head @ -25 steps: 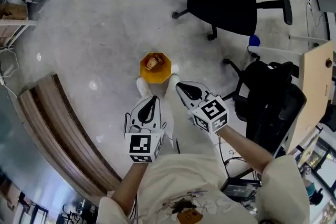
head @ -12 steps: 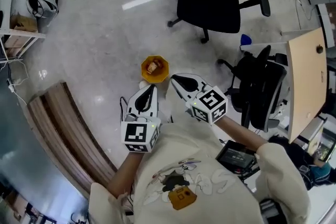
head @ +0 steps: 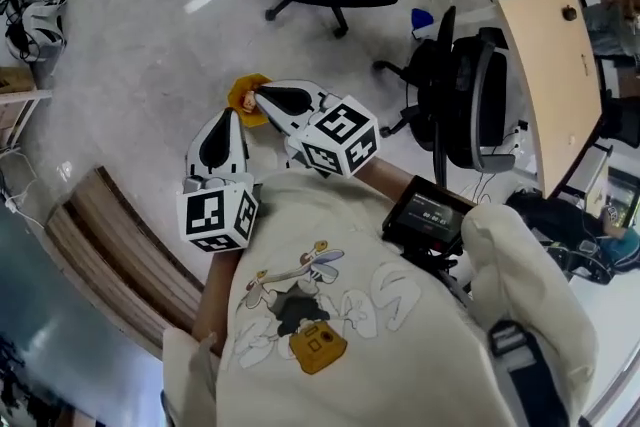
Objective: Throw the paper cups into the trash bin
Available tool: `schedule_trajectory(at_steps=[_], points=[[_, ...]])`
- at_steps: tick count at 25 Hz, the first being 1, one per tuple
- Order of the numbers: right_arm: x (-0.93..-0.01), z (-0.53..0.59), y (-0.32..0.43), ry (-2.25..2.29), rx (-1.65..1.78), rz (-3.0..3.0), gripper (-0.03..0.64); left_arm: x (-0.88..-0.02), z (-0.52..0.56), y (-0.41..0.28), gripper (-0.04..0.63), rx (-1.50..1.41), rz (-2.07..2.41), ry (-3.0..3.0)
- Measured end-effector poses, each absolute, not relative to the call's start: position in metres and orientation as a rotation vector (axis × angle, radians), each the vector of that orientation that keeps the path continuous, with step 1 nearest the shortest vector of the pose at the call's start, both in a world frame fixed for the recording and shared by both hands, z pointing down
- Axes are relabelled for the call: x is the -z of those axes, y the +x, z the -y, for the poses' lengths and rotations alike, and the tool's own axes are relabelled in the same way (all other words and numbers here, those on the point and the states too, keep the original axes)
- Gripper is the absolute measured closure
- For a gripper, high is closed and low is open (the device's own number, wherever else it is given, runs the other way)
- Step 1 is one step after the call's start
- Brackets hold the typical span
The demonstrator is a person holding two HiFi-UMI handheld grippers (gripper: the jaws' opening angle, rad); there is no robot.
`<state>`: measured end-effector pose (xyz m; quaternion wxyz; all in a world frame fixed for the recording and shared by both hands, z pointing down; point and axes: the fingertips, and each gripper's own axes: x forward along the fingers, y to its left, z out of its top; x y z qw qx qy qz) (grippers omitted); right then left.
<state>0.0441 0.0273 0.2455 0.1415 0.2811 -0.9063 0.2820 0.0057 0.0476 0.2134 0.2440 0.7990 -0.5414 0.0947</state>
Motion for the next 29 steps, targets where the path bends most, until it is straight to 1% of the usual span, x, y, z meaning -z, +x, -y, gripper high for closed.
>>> schedule_trajectory(at_steps=[3, 8, 29], points=[[-0.243, -0.030, 0.043, 0.844, -0.824, 2.609, 0.611, -0.208, -0.038, -0.001, 0.589, -0.231, 1.486, 2.181], [-0.238, -0.035, 0.043, 0.874, -0.682, 2.620, 0.611, -0.210, -0.036, -0.003, 0.589, -0.213, 1.508, 2.168], [-0.238, -0.036, 0.041, 0.843, -0.681, 2.625, 0.611, -0.206, -0.039, -0.008, 0.589, -0.204, 1.543, 2.167]])
